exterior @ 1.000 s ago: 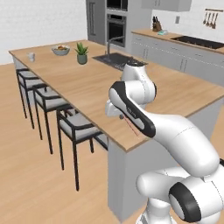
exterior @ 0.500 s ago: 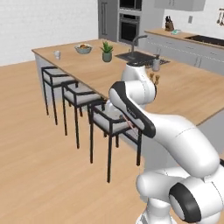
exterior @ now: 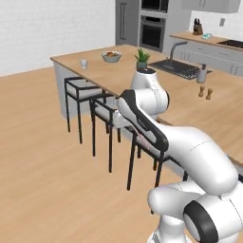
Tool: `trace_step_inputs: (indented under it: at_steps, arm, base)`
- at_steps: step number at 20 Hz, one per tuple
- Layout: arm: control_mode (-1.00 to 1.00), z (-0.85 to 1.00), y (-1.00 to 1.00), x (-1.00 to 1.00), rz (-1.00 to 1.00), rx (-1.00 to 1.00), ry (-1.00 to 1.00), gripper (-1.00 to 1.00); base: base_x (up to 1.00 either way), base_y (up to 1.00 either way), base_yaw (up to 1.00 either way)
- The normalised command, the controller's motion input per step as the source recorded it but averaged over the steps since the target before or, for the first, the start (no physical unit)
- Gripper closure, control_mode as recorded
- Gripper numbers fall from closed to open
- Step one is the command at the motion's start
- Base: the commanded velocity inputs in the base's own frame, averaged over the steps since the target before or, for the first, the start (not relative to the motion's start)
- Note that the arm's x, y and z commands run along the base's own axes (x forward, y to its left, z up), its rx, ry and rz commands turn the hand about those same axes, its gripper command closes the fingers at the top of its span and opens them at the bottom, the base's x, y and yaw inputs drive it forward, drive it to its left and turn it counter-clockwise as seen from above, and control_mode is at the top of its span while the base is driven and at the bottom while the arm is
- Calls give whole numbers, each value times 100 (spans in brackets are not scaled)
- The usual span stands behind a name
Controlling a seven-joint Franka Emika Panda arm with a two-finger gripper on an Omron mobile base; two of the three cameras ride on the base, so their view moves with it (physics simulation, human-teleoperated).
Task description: Take a straw from the drawer in front and place it inside the glass cup on the dining counter.
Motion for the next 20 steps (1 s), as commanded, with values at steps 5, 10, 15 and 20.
trace_step_inputs:
  at_steps: [5,10,15,20]
  arm:
    - [100,0,0,0,0,0,0,100]
    - [100,0,0,0,0,0,0,100]
    - [100,0,0,0,0,0,0,100]
    - [100,0,0,0,0,0,0,100]
  base:
    - [100,100,-14]
    - [100,100,-20]
    - [100,100,-26]
    - [100,100,-32]
